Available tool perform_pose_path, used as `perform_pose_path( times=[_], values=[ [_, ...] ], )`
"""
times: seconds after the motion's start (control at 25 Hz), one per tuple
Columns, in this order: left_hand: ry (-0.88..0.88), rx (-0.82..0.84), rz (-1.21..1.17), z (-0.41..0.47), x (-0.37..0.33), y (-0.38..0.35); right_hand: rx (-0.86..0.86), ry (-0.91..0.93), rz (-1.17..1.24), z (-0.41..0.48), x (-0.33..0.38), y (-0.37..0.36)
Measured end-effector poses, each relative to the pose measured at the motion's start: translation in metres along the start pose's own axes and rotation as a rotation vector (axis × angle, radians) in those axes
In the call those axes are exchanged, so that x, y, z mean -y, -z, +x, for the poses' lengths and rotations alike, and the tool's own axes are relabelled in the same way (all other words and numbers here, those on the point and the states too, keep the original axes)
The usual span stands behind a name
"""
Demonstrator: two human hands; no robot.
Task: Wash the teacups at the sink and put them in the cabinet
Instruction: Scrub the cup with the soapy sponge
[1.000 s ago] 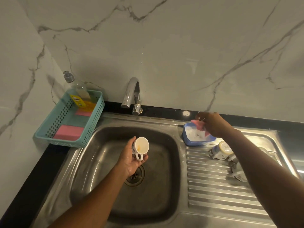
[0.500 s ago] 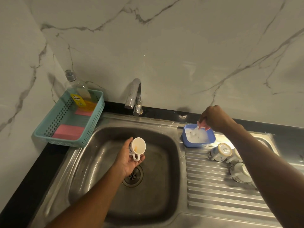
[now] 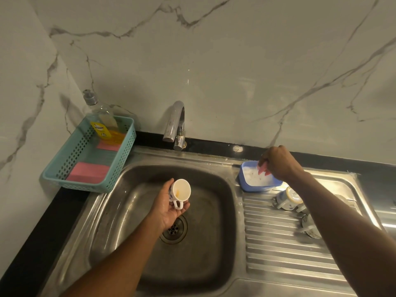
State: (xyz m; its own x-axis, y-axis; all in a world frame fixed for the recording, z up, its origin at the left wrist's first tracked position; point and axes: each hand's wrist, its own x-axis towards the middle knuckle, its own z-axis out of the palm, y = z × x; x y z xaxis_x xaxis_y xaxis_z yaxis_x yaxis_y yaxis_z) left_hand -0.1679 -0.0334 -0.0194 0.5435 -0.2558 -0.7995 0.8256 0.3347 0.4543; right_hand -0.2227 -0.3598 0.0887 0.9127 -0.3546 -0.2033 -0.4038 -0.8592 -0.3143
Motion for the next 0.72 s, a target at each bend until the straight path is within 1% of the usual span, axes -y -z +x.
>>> perform_pose_path(
  times=[0.12,0.2,0.24,0.28,0.32,0.4,0.48,0.52,0.6,0.72],
  values=[
    [0.0,0.008,0.004,0.0,0.002,-0.001,-0.002,-0.018,0.039,0.0,0.001,-0.006],
    [0.001,0.016,0.012,-0.002,0.002,-0.002,-0.017,-0.058,0.125,-0.001,0.0,-0.014],
    [0.002,0.02,0.017,-0.004,0.002,-0.003,-0.051,-0.099,0.172,-0.004,0.0,-0.018],
    [0.001,0.026,0.024,-0.006,0.001,-0.003,-0.098,-0.153,0.267,-0.009,0.002,-0.022],
    [-0.003,0.033,0.031,-0.009,0.0,-0.003,-0.146,-0.217,0.429,-0.017,0.007,-0.027],
    [-0.015,0.048,0.051,-0.015,-0.002,-0.003,-0.157,-0.286,0.915,-0.043,0.028,-0.042],
    [-0.027,0.06,0.078,-0.022,-0.003,-0.002,-0.056,-0.305,1.337,-0.072,0.066,-0.068],
    [-0.033,0.062,0.093,-0.027,-0.003,-0.001,-0.007,-0.36,1.487,-0.087,0.087,-0.083],
    [-0.048,0.063,0.116,-0.037,-0.004,0.005,0.048,-0.521,1.64,-0.106,0.121,-0.114],
    [-0.09,0.085,0.157,-0.049,-0.009,0.017,0.076,-0.651,1.835,-0.128,0.157,-0.137]
  ],
)
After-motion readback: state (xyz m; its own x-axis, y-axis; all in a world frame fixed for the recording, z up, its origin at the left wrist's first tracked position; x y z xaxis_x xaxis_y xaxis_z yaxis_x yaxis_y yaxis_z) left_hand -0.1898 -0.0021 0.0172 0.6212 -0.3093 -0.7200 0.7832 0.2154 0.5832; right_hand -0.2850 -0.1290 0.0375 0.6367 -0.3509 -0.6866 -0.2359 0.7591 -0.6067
